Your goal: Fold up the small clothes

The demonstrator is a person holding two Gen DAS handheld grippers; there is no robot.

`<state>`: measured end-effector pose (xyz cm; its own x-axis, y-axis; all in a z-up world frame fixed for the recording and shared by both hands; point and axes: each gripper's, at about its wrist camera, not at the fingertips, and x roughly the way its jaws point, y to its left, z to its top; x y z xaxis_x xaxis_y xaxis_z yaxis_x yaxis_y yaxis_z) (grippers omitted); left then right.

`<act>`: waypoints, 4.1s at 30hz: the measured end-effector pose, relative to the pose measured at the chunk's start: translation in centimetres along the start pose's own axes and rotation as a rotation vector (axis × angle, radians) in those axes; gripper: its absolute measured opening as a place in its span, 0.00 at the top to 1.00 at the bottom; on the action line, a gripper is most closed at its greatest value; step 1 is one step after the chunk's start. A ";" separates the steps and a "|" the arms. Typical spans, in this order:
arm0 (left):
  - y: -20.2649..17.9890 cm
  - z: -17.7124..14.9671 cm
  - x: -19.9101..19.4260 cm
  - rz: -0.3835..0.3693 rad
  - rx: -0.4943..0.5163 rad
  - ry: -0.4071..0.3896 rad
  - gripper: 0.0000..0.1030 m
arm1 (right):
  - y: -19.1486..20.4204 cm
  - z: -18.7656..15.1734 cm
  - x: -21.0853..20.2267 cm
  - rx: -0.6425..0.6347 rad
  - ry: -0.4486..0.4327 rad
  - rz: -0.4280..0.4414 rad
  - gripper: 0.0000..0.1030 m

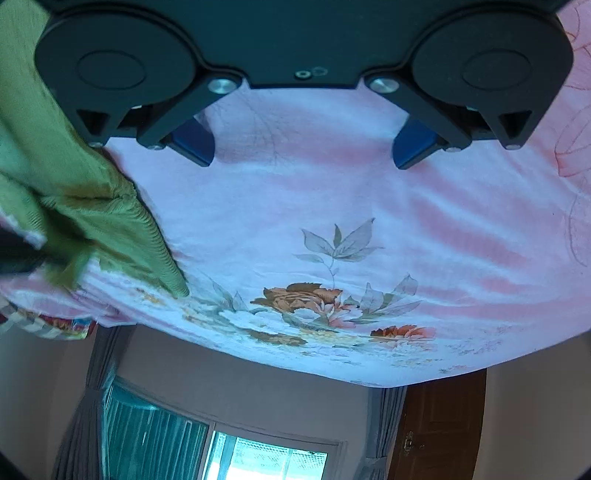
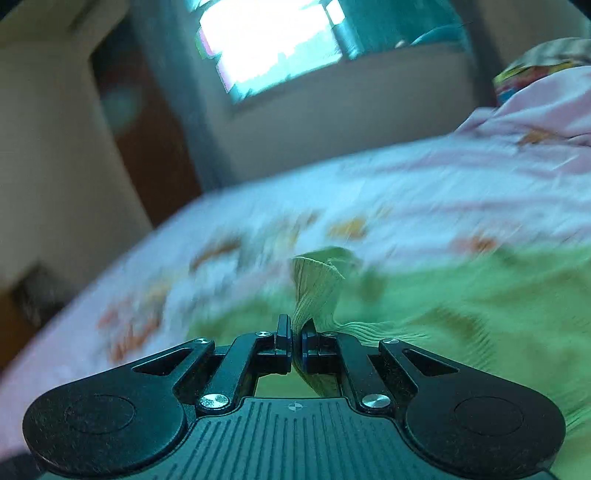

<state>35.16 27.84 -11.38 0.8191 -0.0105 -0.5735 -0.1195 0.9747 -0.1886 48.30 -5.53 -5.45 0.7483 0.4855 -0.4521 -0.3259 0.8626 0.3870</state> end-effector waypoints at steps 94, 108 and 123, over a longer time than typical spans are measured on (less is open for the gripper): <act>-23.0 2.5 5.3 -0.025 0.435 0.105 0.07 | -21.5 -2.2 -18.4 -0.072 0.132 -0.315 0.10; -22.7 -0.7 2.4 -0.037 0.485 0.166 0.02 | -17.6 -4.8 -18.3 -0.114 0.224 -0.346 0.16; -17.9 -5.9 -7.0 -0.056 0.448 0.154 0.02 | -14.8 -10.0 -29.1 -0.055 0.210 -0.343 0.16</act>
<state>28.21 9.17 -8.72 0.7204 -0.0658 -0.6904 0.2042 0.9715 0.1204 25.55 -31.02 -6.02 0.6864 0.1817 -0.7041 -0.1122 0.9831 0.1443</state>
